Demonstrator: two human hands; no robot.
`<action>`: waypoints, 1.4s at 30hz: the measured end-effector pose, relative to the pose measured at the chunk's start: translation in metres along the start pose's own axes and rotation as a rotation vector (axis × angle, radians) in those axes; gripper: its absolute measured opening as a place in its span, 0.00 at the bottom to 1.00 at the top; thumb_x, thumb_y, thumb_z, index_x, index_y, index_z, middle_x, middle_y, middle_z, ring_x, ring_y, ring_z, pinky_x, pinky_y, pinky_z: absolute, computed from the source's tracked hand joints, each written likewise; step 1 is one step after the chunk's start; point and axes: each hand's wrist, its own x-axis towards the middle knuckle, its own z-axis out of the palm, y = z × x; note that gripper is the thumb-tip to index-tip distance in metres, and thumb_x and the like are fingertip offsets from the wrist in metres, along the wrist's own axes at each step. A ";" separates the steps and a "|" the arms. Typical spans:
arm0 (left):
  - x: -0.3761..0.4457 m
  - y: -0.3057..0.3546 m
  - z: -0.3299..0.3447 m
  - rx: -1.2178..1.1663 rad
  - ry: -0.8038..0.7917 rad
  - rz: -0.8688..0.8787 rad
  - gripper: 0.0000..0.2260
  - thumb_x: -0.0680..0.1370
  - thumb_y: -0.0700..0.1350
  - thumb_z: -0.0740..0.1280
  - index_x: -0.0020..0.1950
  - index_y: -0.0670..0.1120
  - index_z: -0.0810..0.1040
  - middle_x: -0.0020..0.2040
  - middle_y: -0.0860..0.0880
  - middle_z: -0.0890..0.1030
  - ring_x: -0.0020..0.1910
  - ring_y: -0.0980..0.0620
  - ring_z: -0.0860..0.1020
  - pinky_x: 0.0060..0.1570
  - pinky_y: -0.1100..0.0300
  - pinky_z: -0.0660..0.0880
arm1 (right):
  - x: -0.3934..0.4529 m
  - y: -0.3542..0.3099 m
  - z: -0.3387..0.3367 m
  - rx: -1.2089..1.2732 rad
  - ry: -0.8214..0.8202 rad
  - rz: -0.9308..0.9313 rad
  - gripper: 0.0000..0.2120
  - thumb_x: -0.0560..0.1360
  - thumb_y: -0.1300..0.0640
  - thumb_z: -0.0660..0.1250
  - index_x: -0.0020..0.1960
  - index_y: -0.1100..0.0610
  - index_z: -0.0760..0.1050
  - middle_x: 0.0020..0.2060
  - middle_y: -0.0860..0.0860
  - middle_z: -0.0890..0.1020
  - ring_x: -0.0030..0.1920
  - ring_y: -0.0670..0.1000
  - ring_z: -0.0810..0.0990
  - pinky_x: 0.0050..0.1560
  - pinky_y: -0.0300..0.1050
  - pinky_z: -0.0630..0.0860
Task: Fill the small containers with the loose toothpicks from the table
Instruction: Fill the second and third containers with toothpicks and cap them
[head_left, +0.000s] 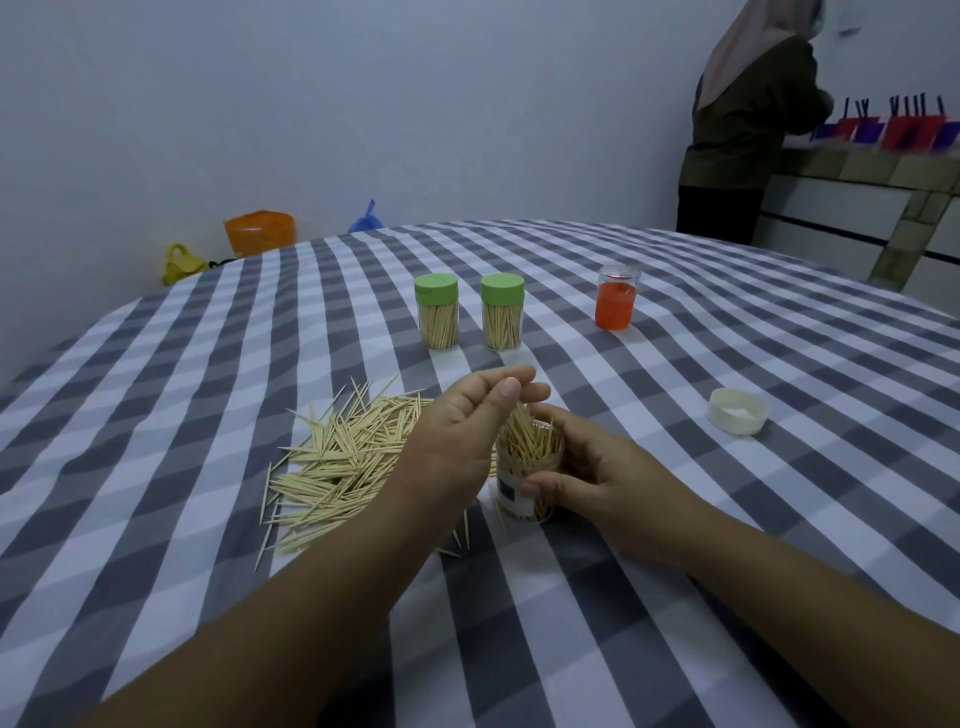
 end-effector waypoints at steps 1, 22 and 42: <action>-0.001 -0.001 0.001 0.020 0.004 0.001 0.09 0.80 0.42 0.60 0.55 0.49 0.79 0.51 0.51 0.84 0.51 0.60 0.81 0.50 0.63 0.78 | 0.000 0.000 0.000 0.000 -0.002 -0.004 0.32 0.72 0.51 0.70 0.73 0.47 0.63 0.59 0.44 0.79 0.60 0.43 0.78 0.63 0.50 0.75; 0.014 -0.004 -0.043 0.650 -0.131 -0.090 0.20 0.80 0.54 0.59 0.70 0.49 0.72 0.69 0.53 0.73 0.67 0.56 0.70 0.62 0.62 0.63 | -0.002 -0.007 -0.007 0.061 -0.033 0.008 0.29 0.70 0.57 0.71 0.68 0.49 0.68 0.55 0.45 0.82 0.56 0.42 0.80 0.59 0.43 0.76; 0.022 -0.016 -0.033 0.848 -0.512 -0.081 0.19 0.69 0.43 0.71 0.49 0.68 0.74 0.49 0.55 0.78 0.46 0.56 0.78 0.46 0.60 0.76 | -0.005 -0.015 -0.019 0.145 -0.106 0.012 0.25 0.71 0.65 0.70 0.57 0.40 0.70 0.50 0.42 0.83 0.53 0.42 0.81 0.51 0.36 0.77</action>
